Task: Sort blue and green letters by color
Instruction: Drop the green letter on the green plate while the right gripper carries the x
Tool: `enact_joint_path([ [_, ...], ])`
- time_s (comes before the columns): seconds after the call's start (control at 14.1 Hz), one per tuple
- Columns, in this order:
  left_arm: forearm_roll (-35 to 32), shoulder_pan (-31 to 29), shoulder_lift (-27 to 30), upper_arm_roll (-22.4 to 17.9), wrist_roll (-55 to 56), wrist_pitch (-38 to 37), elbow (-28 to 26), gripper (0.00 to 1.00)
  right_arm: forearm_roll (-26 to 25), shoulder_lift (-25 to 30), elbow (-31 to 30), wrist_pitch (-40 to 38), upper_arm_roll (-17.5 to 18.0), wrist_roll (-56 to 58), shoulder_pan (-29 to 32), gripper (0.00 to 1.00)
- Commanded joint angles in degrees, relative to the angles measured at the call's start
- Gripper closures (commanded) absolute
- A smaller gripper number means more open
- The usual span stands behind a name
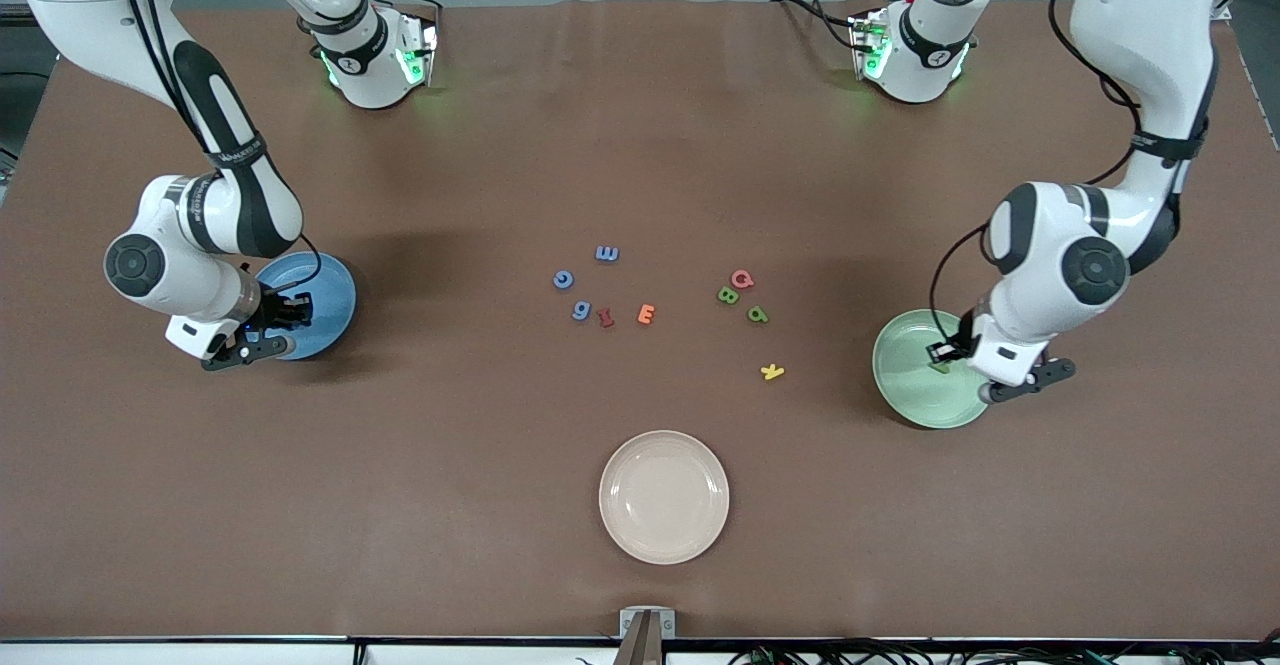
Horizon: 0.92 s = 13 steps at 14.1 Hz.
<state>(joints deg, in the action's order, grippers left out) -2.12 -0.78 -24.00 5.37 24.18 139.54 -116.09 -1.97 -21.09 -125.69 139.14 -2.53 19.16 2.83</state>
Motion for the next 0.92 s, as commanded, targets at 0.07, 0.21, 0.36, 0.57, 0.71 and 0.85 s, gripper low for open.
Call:
enact_joint_path([
  [0.07, -0.9, 0.0, -3.2, 0.6, -0.5, 0.9, 1.3, 0.99, 0.0, 2.5, -2.1, 0.1, 0.7, -0.1, 0.5, 0.12],
  [0.21, -0.9, 0.0, -4.3, 0.5, -0.5, 1.1, 1.5, 0.95, 0.1, 3.2, -1.7, -1.1, 0.9, -0.2, 0.3, 0.00],
  [0.36, -0.9, -0.4, -5.3, 0.4, -0.6, 1.8, 1.6, 0.85, 0.2, 5.2, -0.5, -4.8, 1.8, -5.9, -1.8, 0.00],
  [0.57, -0.9, -0.4, -5.4, 0.2, -0.6, 1.8, 1.7, 0.76, 0.2, 6.3, 1.7, -9.3, 2.0, -21.2, -10.4, 0.00],
  [0.71, -0.9, -1.0, -5.5, 0.2, -0.6, 1.8, 1.9, 0.56, 0.2, 6.2, 2.5, -9.1, 2.0, -32.2, -16.4, 0.00],
  [0.85, -0.9, -1.0, -5.4, 0.2, -0.4, 1.8, 2.2, 0.17, 0.7, 5.7, 3.6, -8.8, 2.0, -41.2, -22.6, 0.00],
])
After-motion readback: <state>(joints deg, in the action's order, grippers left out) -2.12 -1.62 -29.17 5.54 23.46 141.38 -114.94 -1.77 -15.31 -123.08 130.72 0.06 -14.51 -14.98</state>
